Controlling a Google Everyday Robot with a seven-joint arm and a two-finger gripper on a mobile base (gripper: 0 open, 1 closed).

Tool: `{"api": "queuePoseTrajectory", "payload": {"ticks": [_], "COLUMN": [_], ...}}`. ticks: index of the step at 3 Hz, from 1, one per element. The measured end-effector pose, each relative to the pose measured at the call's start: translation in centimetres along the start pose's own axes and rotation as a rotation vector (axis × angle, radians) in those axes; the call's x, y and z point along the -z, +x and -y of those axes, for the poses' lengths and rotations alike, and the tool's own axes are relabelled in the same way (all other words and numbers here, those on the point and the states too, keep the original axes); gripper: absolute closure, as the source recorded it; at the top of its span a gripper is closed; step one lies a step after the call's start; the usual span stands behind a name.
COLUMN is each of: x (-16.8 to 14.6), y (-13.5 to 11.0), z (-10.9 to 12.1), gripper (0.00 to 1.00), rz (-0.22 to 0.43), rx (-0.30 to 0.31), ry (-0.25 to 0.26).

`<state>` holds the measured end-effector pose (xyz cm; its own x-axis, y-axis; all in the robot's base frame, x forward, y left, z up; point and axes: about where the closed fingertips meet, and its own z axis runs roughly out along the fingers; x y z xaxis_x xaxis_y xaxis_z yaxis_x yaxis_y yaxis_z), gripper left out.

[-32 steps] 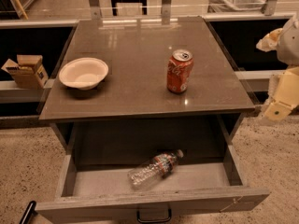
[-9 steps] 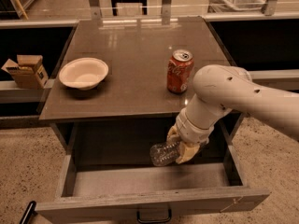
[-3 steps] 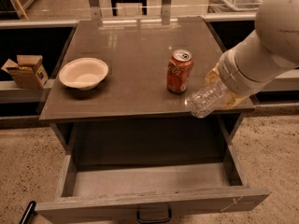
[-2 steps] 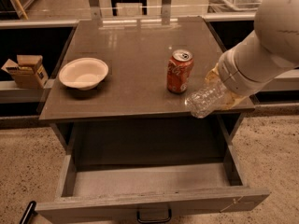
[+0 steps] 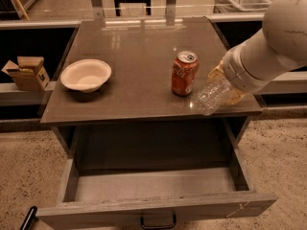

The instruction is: Pick water bottle from top drawer and place on counter

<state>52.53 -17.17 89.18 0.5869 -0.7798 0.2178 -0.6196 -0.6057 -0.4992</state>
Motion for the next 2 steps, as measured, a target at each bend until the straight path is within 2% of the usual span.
{"api": "queuePoseTrajectory", "payload": {"ticks": [1, 2], "x": [-2.4, -5.5], "y": [1.9, 3.4], "z": [1.9, 4.4], "gripper": [1.00, 0.96], "rz": [0.012, 0.055], "rx": [0.084, 0.164], "ry": [0.009, -0.022]}}
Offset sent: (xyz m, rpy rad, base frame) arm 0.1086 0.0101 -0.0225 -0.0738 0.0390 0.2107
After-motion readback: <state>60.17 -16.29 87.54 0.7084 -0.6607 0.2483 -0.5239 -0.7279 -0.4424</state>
